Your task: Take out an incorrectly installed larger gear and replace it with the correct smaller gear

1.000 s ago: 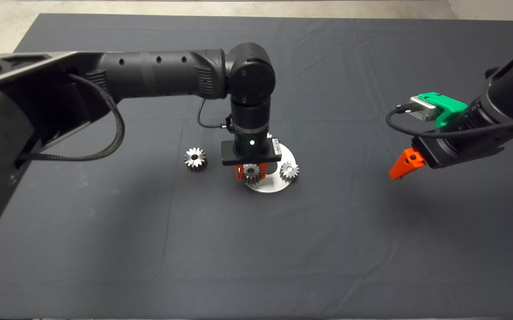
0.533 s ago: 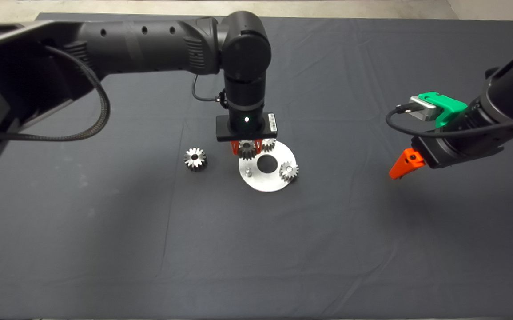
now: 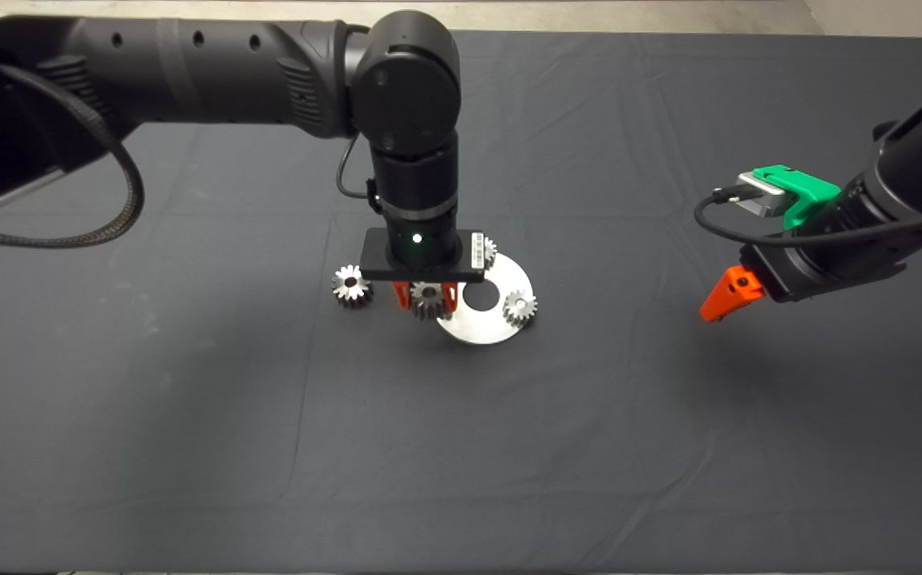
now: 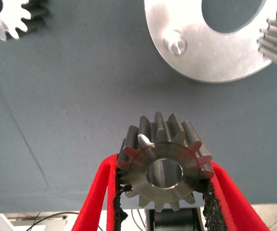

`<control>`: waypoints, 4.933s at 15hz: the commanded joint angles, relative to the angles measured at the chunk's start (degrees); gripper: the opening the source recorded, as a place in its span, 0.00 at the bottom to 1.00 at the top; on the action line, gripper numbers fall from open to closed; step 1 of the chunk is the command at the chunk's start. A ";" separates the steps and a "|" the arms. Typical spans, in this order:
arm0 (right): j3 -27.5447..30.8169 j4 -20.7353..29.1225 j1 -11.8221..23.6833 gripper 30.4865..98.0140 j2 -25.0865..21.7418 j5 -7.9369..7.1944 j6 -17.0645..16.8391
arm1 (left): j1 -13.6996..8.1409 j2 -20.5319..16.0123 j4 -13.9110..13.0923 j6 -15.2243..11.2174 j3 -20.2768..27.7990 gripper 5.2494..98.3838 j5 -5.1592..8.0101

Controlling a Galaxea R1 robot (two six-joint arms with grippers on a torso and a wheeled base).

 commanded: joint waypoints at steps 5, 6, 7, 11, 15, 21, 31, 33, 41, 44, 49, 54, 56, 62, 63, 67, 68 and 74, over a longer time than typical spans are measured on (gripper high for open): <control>0.31 1.76 1.17 0.94 0.17 -5.01 -0.30 | 1.61 5.89 1.43 -0.81 -7.39 0.29 2.98; 0.37 1.76 1.17 0.94 0.17 -5.10 -0.30 | 1.70 6.24 1.84 -0.81 -7.92 0.29 2.98; 0.40 1.76 1.17 0.94 0.17 -5.10 -0.30 | 1.61 5.98 2.04 -0.81 -7.92 0.29 2.98; 0.49 1.76 1.17 0.94 0.09 -5.01 -0.30 | 1.61 6.96 3.39 -1.39 -7.83 0.29 2.98; 0.75 1.85 1.24 0.94 0.35 -5.03 -0.30 | 1.88 7.12 7.58 -3.20 -7.57 0.29 3.07; 0.66 1.85 1.26 0.94 0.17 -5.10 -0.30 | 1.88 7.03 11.98 -9.43 -3.09 0.29 3.42; 0.49 1.85 1.43 0.94 0.08 -5.10 -0.30 | 4.49 5.39 16.25 -14.61 2.10 0.29 3.69; 0.58 1.85 1.43 0.94 0.08 -5.10 -0.30 | 5.22 4.54 18.39 -14.41 1.93 0.29 3.69; 0.49 1.85 1.43 0.94 0.17 -5.10 -0.30 | 5.48 3.87 21.29 -10.75 -0.18 0.29 3.78; 0.49 1.85 1.43 0.94 0.16 -5.10 -0.30 | 6.18 3.78 21.56 -10.75 -0.08 0.29 3.86; 0.25 1.85 1.43 0.94 0.08 -5.10 -0.38 | 7.58 3.78 21.64 -10.83 0.17 0.29 3.86; 0.49 1.85 1.43 0.94 -0.18 -5.19 -0.38 | 8.12 3.69 23.40 -10.83 0.17 0.29 3.86; 0.49 1.85 1.43 0.94 0.08 -5.19 -0.38 | 8.12 3.61 23.58 -10.83 0.08 0.29 3.86; 0.84 2.02 1.35 0.94 0.35 -5.10 -0.38 | 7.85 2.06 25.07 -10.43 0.08 0.29 5.01; 0.84 2.02 1.26 0.94 0.35 -5.10 -0.38 | 7.85 1.68 25.07 -10.05 0.08 0.29 5.09; 0.84 1.93 1.26 0.94 0.35 -5.10 -0.38 | 7.76 1.32 24.98 -9.95 0.34 0.29 5.71; 0.75 1.93 1.17 0.94 0.17 -5.10 -0.38 | 7.94 1.57 24.98 -9.95 0.43 0.29 5.67; 0.40 1.93 1.43 0.94 -0.05 -5.14 -0.47 | 10.53 4.76 24.98 -10.66 -0.17 0.29 5.18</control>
